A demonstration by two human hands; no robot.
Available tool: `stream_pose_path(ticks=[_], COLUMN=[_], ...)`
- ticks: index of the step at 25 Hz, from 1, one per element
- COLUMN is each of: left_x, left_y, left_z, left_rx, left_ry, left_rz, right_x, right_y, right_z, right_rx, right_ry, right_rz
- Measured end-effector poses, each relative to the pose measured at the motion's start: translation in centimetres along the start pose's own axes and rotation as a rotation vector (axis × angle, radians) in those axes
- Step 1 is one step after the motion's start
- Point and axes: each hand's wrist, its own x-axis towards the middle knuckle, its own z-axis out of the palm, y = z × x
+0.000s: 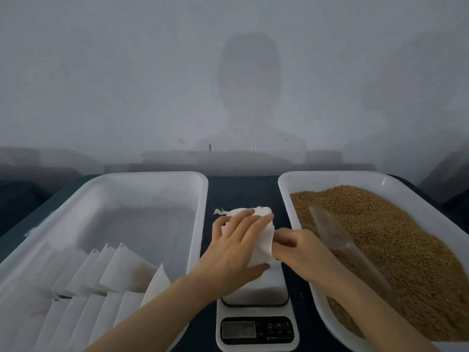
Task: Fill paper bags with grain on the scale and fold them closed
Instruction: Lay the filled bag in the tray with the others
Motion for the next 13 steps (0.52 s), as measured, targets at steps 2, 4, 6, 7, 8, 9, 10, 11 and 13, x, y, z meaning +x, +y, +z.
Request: stream_pose_path(ticks=[2, 4, 6, 7, 8, 9, 10, 11, 13], left_x=[-0.2, -0.3, -0.3, -0.3, -0.2, -0.1, 0.0, 0.0, 0.1], left_y=[-0.1, -0.4, -0.5, -0.6, -0.7, -0.8, -0.9, -1.1, -1.2], left_z=[0.1, 0.1, 0.3, 0.5, 0.7, 0.8, 1.0, 1.1, 1.3], left_rx=[-0.013, -0.06, -0.096, -0.122, -0.152, -0.181, -0.209, -0.23, -0.241], left_ry=[-0.015, -0.021, -0.019, -0.023, -0.03, -0.029, -0.017, -0.014, -0.036], left_rz=[-0.031, -0.067, -0.092, -0.114, -0.149, -0.189, -0.227, -0.263, -0.307], right_x=[0.0, 0.0, 0.0, -0.1, -0.3, -0.5, -0.5, -0.5, -0.3], right_y=[-0.1, -0.1, 0.1, 0.1, 0.0, -0.1, -0.1, -0.2, -0.1], right_z=[0.1, 0.1, 0.0, 0.0, 0.1, 0.2, 0.3, 0.5, 0.6], right_rx=[-0.006, 0.007, 0.013, 0.006, -0.019, -0.076, -0.143, -0.198, -0.228], right_ry=[-0.009, 0.022, 0.036, 0.029, 0.009, -0.015, -0.028, -0.02, 0.03], right_rz=[-0.017, -0.022, -0.018, -0.023, -0.044, -0.073, -0.11, -0.142, -0.174])
